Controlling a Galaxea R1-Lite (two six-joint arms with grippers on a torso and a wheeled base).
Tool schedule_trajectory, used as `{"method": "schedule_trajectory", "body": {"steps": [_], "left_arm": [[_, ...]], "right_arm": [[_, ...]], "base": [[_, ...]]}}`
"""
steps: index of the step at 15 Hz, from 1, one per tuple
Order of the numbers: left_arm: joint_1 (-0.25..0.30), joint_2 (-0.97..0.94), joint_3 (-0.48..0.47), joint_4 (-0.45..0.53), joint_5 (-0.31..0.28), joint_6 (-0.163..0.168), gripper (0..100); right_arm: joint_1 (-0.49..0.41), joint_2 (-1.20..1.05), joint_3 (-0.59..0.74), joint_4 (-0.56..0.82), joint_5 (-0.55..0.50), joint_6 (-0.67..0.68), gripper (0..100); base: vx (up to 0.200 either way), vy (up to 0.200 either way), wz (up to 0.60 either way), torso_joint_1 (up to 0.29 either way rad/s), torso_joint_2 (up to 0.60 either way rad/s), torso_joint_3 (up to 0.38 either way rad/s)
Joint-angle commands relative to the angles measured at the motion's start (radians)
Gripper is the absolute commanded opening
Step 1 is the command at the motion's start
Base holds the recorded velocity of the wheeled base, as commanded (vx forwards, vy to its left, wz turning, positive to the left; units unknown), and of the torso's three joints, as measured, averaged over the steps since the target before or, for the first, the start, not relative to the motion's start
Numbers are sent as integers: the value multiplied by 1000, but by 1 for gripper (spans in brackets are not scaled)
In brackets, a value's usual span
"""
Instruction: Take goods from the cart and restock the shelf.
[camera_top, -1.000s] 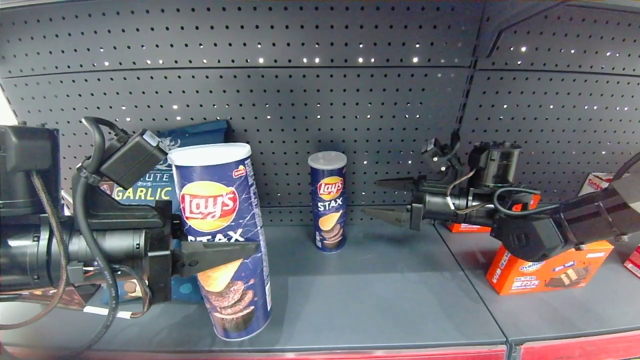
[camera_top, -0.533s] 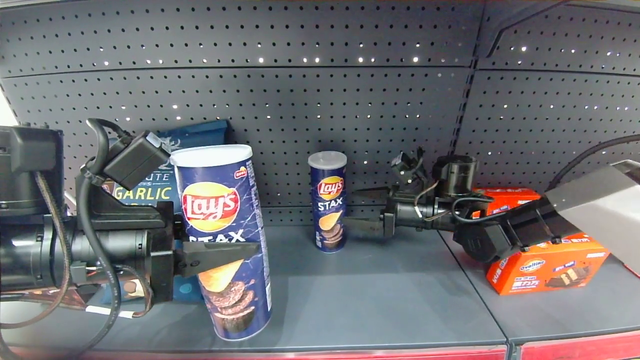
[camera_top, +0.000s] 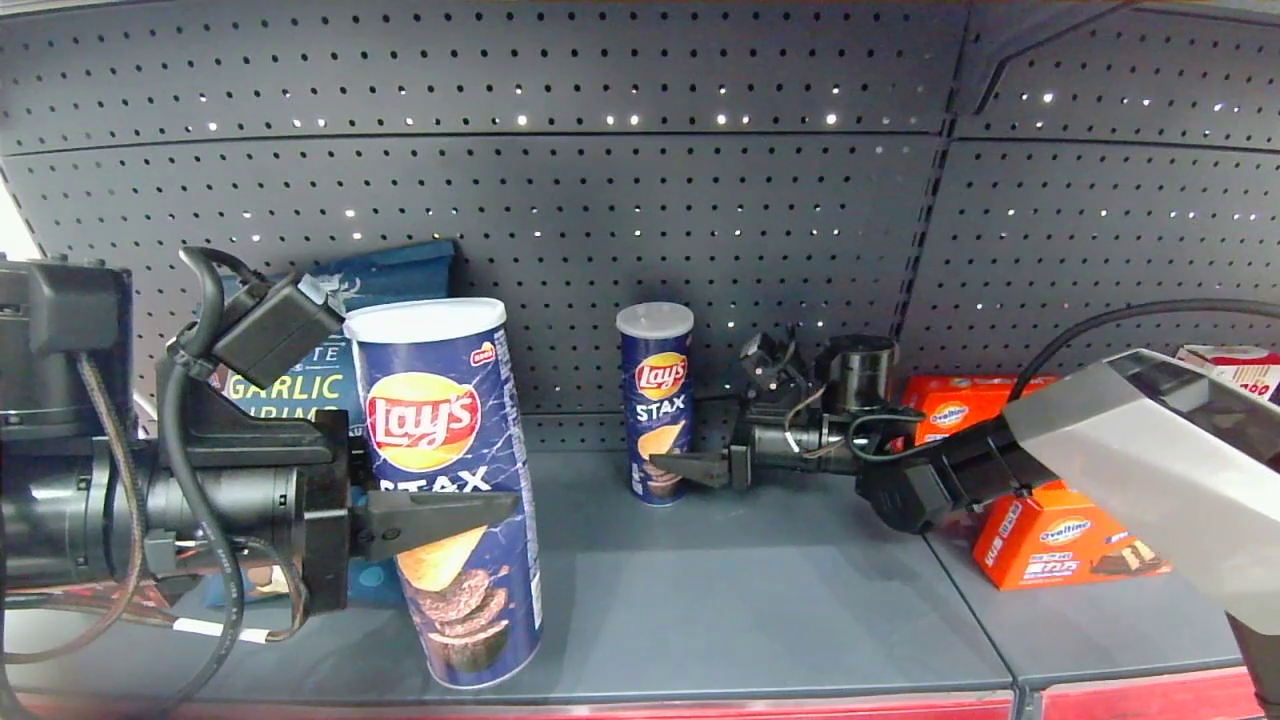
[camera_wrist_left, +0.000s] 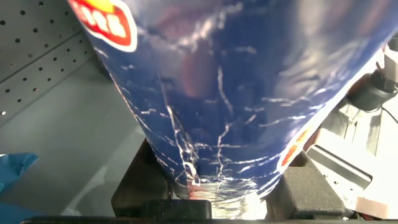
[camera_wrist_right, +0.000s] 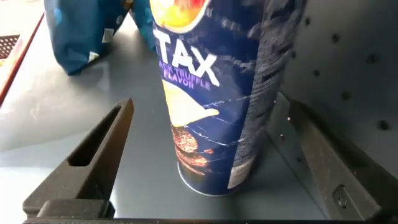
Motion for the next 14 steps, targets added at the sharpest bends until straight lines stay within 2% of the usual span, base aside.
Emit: {"method": "schedule_trajectory", "body": {"steps": [1, 8, 9, 14], "left_arm": [[2, -1, 17, -4, 0, 0, 0], [2, -4, 34, -10, 1, 0, 0], [2, -6, 34, -11, 1, 0, 0], [2, -7, 39, -10, 1, 0, 0]], "right_arm": [[13, 37, -37, -1, -1, 7, 100], [39, 98, -103, -2, 2, 21, 100], [35, 115, -124, -21, 17, 19, 0], [36, 112, -98, -47, 11, 22, 0]], "base": [[0, 0, 0, 0, 0, 0], [0, 0, 0, 0, 0, 0], [0, 0, 0, 0, 0, 0], [0, 0, 0, 0, 0, 0]]}}
